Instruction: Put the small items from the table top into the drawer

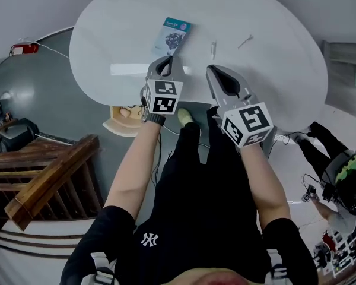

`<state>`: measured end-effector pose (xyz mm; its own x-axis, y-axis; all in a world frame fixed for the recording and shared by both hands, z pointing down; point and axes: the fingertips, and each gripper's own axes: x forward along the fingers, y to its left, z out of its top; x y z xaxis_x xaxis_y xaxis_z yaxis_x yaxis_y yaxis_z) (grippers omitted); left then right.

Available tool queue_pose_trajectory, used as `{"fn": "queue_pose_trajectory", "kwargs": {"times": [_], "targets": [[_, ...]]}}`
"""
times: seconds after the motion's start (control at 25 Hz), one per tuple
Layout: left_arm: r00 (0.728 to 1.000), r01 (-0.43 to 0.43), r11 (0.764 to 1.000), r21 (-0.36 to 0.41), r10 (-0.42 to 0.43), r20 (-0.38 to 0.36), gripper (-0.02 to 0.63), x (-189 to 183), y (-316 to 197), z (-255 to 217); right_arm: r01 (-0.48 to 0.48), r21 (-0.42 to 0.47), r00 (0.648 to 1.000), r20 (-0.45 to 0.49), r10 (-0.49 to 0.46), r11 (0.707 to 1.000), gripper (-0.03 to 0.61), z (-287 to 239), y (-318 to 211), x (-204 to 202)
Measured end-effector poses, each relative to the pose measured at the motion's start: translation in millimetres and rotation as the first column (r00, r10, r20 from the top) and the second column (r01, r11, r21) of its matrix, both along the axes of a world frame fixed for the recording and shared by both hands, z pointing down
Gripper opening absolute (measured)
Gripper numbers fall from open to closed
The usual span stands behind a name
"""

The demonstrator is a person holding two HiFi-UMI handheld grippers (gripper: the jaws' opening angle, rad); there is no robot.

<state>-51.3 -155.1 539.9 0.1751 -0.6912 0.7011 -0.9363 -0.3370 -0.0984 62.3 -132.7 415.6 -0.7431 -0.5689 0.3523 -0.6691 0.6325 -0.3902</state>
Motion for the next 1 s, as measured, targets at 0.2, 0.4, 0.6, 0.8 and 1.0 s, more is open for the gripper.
{"fn": "queue_pose_trajectory", "kwargs": {"times": [0.2,0.4,0.6,0.8,1.0], "targets": [[0.996,0.052,0.998,0.042,-0.049,-0.068,0.0,-10.6,6.0,-31.7,0.009,0.017,1.0,0.004,-0.009,1.0,0.023,-13.4,5.8,-11.5],[0.988,0.103,0.992,0.069,-0.094,-0.12,0.0,-23.9,17.4,-58.2,0.026,0.031,1.0,0.006,-0.026,0.999,0.023,-22.6,13.5,-28.0],[0.979,0.138,0.987,0.088,-0.122,-0.164,0.002,-36.1,34.5,-78.3,0.047,0.048,0.999,0.001,-0.047,0.998,0.023,-33.0,24.2,-45.5],[0.962,0.183,0.978,0.099,-0.158,-0.224,0.002,-49.2,55.4,-96.1,0.071,0.062,0.997,-0.009,-0.071,0.996,0.023,-41.8,37.8,-64.1],[0.944,0.233,0.965,0.121,-0.195,-0.265,0.002,-65.8,79.7,-115.9,0.119,0.075,0.993,-0.015,-0.119,0.99,0.023,-50.0,56.6,-89.0]]}}
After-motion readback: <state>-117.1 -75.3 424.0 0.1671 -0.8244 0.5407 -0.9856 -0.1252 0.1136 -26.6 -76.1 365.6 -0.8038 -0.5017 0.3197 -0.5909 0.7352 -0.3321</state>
